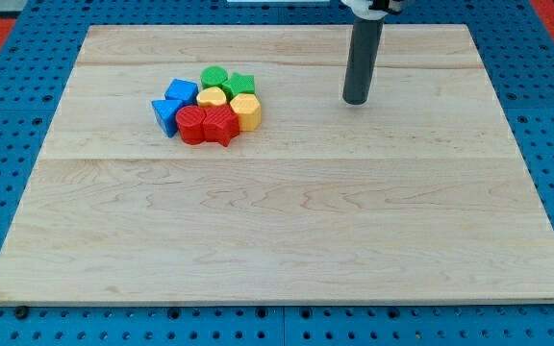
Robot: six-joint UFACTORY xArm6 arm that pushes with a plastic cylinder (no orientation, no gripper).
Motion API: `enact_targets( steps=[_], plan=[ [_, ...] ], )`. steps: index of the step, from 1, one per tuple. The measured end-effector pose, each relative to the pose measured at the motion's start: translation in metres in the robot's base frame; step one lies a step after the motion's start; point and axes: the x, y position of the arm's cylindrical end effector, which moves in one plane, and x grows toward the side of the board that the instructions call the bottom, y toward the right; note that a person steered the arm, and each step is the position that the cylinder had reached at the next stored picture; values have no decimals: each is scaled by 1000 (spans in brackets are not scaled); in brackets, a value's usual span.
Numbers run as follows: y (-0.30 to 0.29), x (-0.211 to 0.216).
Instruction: Move your arm towards the center
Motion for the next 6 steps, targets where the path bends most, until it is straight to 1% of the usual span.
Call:
enact_targets(
  steps=[6],
  plan=[
    [-5,0]
  ],
)
